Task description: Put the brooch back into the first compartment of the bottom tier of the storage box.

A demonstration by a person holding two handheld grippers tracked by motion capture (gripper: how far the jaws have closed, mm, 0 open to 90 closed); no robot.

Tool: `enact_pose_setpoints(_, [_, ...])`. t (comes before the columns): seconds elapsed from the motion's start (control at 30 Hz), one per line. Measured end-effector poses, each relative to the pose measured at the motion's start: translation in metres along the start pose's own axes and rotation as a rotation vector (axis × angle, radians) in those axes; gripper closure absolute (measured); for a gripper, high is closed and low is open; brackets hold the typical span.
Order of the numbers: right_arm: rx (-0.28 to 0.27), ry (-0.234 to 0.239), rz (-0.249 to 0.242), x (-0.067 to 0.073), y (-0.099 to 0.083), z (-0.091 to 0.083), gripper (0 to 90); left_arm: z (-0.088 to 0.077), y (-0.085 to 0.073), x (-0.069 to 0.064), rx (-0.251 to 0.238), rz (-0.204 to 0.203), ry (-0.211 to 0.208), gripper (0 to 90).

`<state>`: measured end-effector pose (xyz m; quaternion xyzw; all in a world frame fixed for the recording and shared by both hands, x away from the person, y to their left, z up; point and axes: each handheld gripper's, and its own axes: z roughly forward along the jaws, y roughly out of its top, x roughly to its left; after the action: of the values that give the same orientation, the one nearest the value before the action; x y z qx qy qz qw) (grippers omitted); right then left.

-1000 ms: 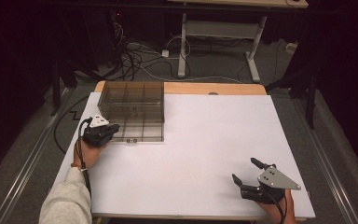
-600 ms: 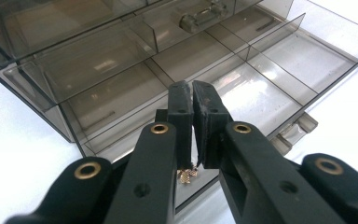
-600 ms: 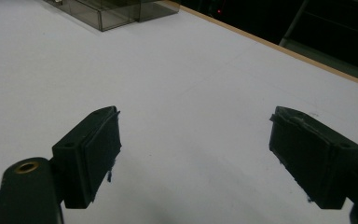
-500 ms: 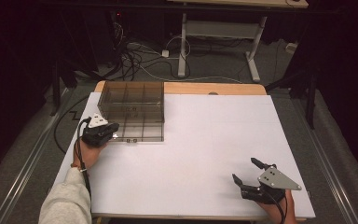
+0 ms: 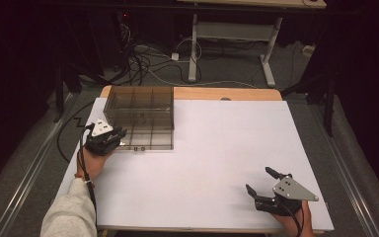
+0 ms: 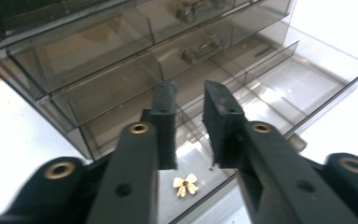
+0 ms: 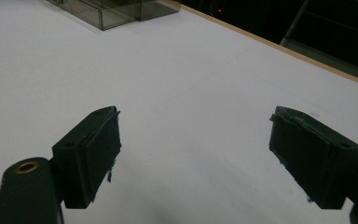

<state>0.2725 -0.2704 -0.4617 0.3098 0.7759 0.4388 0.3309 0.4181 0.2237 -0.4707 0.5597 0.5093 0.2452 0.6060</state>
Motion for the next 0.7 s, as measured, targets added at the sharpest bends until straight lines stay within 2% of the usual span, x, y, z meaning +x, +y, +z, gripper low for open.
enact_pose_setpoints(0.1, [0.001,-0.001,-0.001,-0.0003,-0.0001,-0.0003,16.8,-0.0005,0.0003,-0.0019,-0.014,0.021,0.018,51.4])
enact_pose_setpoints(0.23, [0.002,-0.002,0.005,-0.0014,-0.0006,0.0001,16.9,-0.0005,0.0013,-0.0029,-0.028,0.017,0.029,37.7])
enact_pose_setpoints(0.27, [0.003,-0.002,0.007,-0.0015,-0.0008,0.0001,16.9,0.0002,0.0011,-0.0028,-0.031,0.020,0.043,34.0])
enact_pose_setpoints(0.33, [0.004,-0.003,0.009,-0.0018,-0.0011,0.0000,16.9,0.0011,0.0012,-0.0034,-0.046,0.019,0.060,22.9])
enact_pose_setpoints(0.37, [0.004,-0.003,0.007,-0.0019,-0.0011,0.0001,16.9,0.0003,0.0018,-0.0035,-0.052,0.021,0.058,22.8])
enact_pose_setpoints(0.4, [0.004,-0.003,0.008,-0.0017,-0.0011,0.0002,16.9,-0.0013,0.0024,-0.0041,-0.054,0.017,0.037,21.6])
enact_pose_setpoints(0.43, [0.004,-0.002,0.007,-0.0017,-0.0011,0.0003,16.9,-0.0020,0.0030,-0.0048,-0.061,0.021,0.037,18.7])
enact_pose_setpoints(0.53, [0.004,-0.003,0.006,-0.0018,-0.0012,0.0006,16.4,-0.0040,0.0047,-0.0064,-0.088,0.032,0.043,18.5])
enact_pose_setpoints(0.6, [0.003,0.000,0.009,-0.0023,-0.0014,0.0010,16.4,-0.0046,0.0062,-0.0072,-0.104,0.034,0.061,18.5])
enact_pose_setpoints(0.7, [0.005,0.001,0.009,-0.0019,-0.0013,0.0010,16.4,-0.0076,0.0081,-0.0107,-0.121,0.027,0.043,18.5])
